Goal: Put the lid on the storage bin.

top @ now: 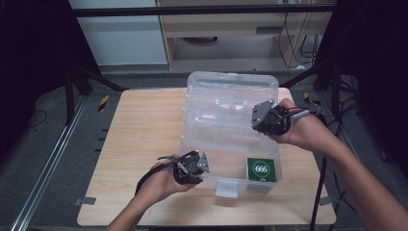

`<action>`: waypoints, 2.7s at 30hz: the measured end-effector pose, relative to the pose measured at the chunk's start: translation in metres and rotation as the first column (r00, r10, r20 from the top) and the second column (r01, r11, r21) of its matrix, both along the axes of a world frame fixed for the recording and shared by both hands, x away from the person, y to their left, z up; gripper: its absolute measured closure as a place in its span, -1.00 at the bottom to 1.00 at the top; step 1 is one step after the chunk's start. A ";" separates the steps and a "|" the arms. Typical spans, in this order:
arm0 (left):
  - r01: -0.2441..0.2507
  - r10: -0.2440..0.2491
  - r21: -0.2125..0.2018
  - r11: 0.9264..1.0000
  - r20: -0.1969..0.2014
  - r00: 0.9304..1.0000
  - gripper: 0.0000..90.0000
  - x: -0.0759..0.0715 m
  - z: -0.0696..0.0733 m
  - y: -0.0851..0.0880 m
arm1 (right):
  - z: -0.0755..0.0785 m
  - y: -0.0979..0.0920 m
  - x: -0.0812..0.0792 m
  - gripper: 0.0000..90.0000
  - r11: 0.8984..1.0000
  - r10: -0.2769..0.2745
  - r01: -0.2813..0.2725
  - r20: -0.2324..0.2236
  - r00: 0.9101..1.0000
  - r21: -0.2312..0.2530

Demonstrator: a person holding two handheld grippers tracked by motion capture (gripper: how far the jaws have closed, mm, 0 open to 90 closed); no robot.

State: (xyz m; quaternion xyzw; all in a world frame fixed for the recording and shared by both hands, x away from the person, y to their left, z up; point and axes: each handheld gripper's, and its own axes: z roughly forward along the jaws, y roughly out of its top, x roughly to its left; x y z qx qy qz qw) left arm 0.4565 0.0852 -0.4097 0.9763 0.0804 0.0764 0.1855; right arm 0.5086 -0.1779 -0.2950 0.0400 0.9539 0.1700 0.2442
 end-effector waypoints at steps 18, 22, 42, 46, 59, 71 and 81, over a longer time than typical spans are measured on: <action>-0.020 0.020 -0.015 1.000 0.003 1.000 0.70 -0.002 -0.001 0.001 | -0.007 -0.005 -0.021 0.88 1.000 0.002 -0.003 0.055 0.998 0.014; -0.030 0.030 -0.010 0.999 0.010 0.999 0.69 -0.004 -0.001 0.000 | -0.006 -0.004 -0.015 0.88 1.000 0.004 -0.005 0.048 0.999 0.009; -0.079 0.079 -0.019 0.997 0.042 0.996 0.65 -0.017 -0.003 -0.012 | -0.005 -0.004 -0.017 0.89 0.999 0.030 -0.030 0.051 0.998 0.011; -0.085 0.086 -0.021 0.996 0.048 0.995 0.64 -0.019 -0.003 -0.013 | -0.008 -0.008 -0.029 0.89 0.999 0.030 -0.032 0.066 0.997 0.032; -0.149 0.151 -0.040 0.988 0.057 0.987 0.60 -0.027 -0.006 -0.016 | -0.016 -0.009 -0.048 0.86 0.997 0.071 -0.073 0.082 0.994 0.023; -0.114 0.120 -0.072 0.991 0.088 0.989 0.65 -0.019 -0.007 -0.026 | -0.014 -0.016 -0.025 0.86 0.998 0.053 -0.054 0.063 0.997 0.025; -0.101 0.106 -0.058 0.993 0.100 0.989 0.65 -0.019 -0.007 -0.026 | -0.022 -0.021 -0.043 0.87 0.996 0.078 -0.080 0.048 0.996 0.027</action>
